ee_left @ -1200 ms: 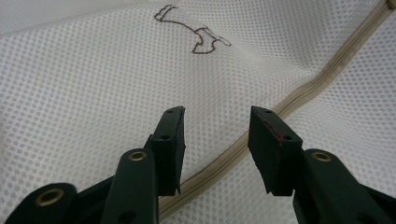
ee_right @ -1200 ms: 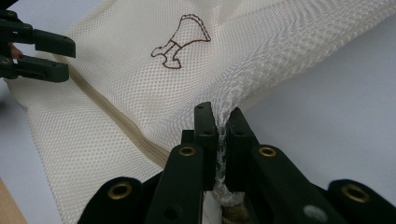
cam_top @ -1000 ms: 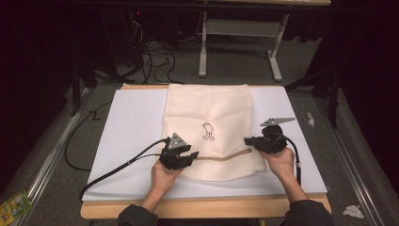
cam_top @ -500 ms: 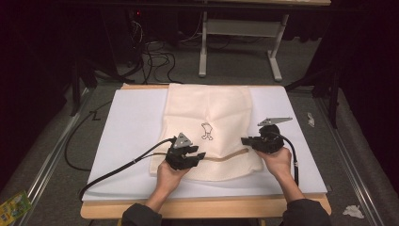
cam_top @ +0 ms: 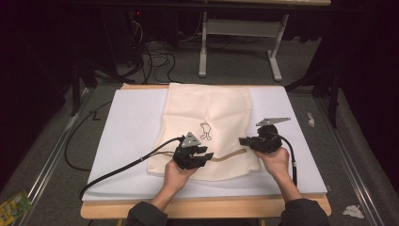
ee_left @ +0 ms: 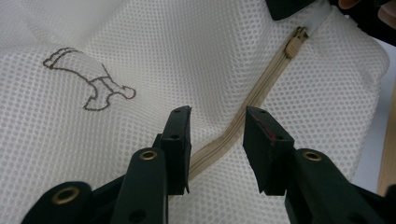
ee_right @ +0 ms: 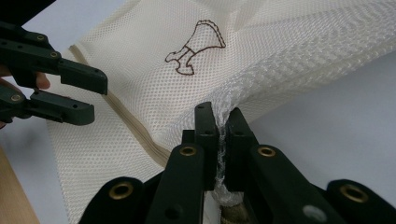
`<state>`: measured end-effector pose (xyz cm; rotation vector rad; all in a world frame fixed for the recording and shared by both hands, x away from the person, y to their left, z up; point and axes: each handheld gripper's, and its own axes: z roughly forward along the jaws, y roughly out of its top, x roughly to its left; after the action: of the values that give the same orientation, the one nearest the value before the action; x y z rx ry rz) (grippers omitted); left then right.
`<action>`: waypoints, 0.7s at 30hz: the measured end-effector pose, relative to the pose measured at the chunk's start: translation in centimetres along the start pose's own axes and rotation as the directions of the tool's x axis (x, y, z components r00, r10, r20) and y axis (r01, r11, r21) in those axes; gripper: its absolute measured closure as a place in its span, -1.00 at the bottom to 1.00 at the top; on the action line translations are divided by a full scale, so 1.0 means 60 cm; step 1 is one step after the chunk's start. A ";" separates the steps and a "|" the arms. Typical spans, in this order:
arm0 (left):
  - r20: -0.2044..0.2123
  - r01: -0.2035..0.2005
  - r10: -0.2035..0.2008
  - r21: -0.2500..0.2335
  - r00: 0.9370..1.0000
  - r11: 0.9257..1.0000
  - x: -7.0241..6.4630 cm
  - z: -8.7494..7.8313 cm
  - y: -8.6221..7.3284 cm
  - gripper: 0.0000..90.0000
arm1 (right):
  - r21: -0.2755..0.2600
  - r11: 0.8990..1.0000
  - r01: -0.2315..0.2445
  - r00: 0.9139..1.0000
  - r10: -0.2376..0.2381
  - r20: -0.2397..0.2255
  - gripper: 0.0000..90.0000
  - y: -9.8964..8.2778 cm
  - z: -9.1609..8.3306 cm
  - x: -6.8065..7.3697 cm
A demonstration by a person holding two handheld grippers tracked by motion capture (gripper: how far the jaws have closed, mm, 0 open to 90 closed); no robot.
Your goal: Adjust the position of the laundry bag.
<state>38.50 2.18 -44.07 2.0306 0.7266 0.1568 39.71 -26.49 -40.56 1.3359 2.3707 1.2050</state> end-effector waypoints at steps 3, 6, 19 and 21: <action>0.008 0.006 -0.006 -0.004 1.000 1.000 -0.002 0.003 0.003 0.38 | 0.001 1.000 -0.004 1.000 0.004 -0.003 0.96 0.001 0.001 0.001; 0.020 -0.001 0.001 0.002 1.000 1.000 -0.008 0.009 0.007 0.38 | -0.002 1.000 0.000 1.000 0.000 -0.005 0.96 0.001 0.003 0.002; 0.073 0.014 -0.014 -0.001 0.997 1.000 -0.026 0.029 0.019 0.46 | -0.011 1.000 -0.001 1.000 0.001 -0.011 0.96 0.002 0.006 0.005; 0.073 0.013 -0.013 0.000 0.997 1.000 -0.026 0.030 0.019 0.46 | -0.014 1.000 -0.001 1.000 0.001 -0.013 0.96 0.002 0.007 0.006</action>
<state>38.41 -0.42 -43.87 2.0200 0.6938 0.0747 39.78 -25.97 -40.67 1.3292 2.3669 1.2319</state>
